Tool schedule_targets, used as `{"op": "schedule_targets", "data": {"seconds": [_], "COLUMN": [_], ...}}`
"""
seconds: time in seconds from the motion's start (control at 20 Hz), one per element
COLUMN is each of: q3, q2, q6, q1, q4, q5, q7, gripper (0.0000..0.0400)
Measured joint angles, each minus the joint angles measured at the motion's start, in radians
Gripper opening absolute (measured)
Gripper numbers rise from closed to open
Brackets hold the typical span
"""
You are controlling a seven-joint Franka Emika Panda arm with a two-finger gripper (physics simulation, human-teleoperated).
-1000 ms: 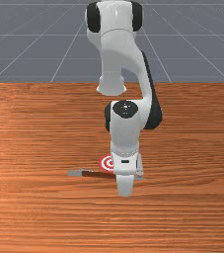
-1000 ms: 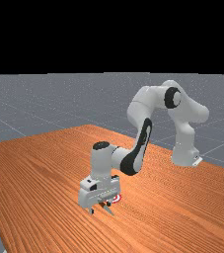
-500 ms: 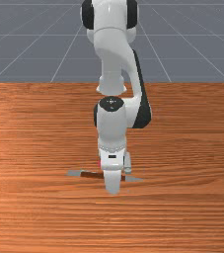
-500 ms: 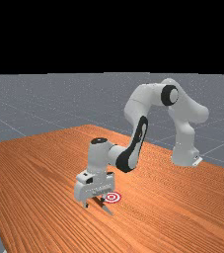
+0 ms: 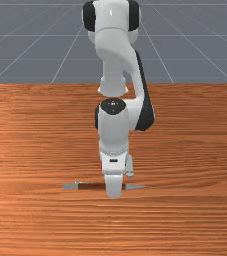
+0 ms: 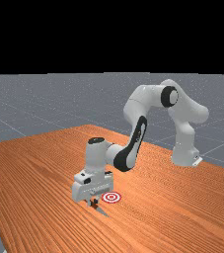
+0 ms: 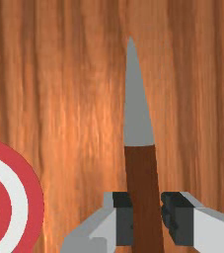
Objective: Pick up the pen and put it to the marker
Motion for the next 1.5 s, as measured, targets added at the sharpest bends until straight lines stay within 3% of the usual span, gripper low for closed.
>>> {"op": "schedule_targets", "data": {"seconds": [0.05,0.15,0.25,0.3,0.35,0.4,0.5,0.6,0.65,0.85,0.9,1.2,1.25,1.3,1.5], "q3": [-0.002,-0.019,-0.044,-0.045,-0.041,-0.034,-0.016,-0.038,0.007,0.030,-0.013,-0.015,-0.010,-0.009,-0.021], "q2": [-0.006,-0.009,-0.006,-0.003,-0.001,0.001,0.008,0.004,0.001,0.000,0.013,0.058,0.061,0.063,0.010], "q6": [0.015,0.015,0.010,0.007,0.005,0.005,-0.014,0.001,0.006,0.000,0.018,0.041,0.024,0.001,0.051], "q1": [0.002,0.022,0.071,0.091,0.107,0.115,0.109,0.124,0.077,-0.052,-0.034,-0.032,-0.032,-0.030,-0.021], "q4": [-0.010,-0.008,0.001,0.006,0.011,0.014,0.027,0.017,0.009,0.008,0.018,0.077,0.087,0.097,0.019], "q5": [0.001,0.007,0.013,0.011,0.007,0.002,-0.004,-0.021,-0.015,-0.010,-0.007,0.004,0.001,0.001,0.004], "q7": [0.008,0.064,0.167,0.187,0.193,0.182,0.137,0.153,0.048,-0.122,-0.034,-0.005,-0.018,-0.018,0.016], "gripper": [0.0097,0.0034,0.0010,0.0163,0.0256,0.0313,0.0368,0.0388,0.0393,0.0399,0.0399,0.0400,0.0243,0.0148,0.0030]}}
